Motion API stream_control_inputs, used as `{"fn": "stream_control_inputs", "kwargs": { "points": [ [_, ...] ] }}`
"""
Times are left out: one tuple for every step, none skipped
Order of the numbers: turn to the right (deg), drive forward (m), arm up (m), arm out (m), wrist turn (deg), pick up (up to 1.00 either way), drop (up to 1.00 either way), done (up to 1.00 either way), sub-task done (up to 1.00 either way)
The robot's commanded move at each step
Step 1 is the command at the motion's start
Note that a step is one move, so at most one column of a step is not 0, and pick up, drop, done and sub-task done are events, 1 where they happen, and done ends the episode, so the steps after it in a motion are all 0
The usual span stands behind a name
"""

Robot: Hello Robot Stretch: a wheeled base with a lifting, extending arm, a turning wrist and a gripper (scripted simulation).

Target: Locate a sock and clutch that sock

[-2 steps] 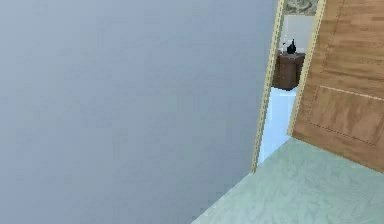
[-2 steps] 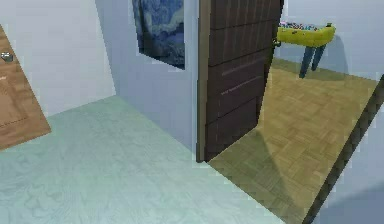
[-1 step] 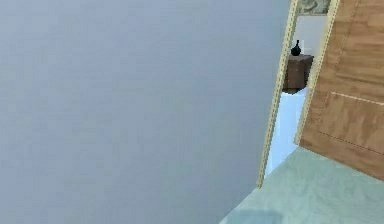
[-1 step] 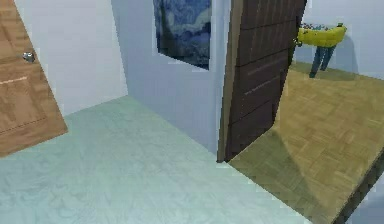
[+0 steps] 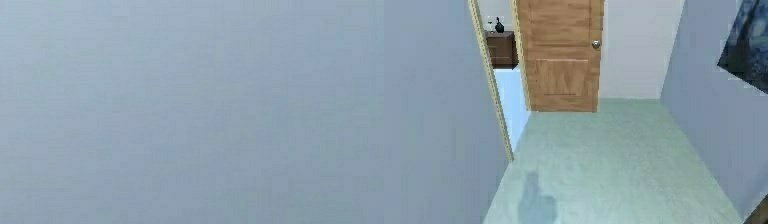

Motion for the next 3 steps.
{"fn": "stream_control_inputs", "kwargs": {
  "points": [
    [-45.0, 0.0, 0.0, 0.0, 0.0, 0.0, 0.0, 0.0, 0.0],
    [-42.0, 0.0, 0.0, 0.0, 0.0, 0.0, 0.0, 0.0, 0.0],
    [0.0, 1.0, 0.0, 0.0, 0.0, 0.0, 0.0, 0.0, 0.0]
  ]
}}
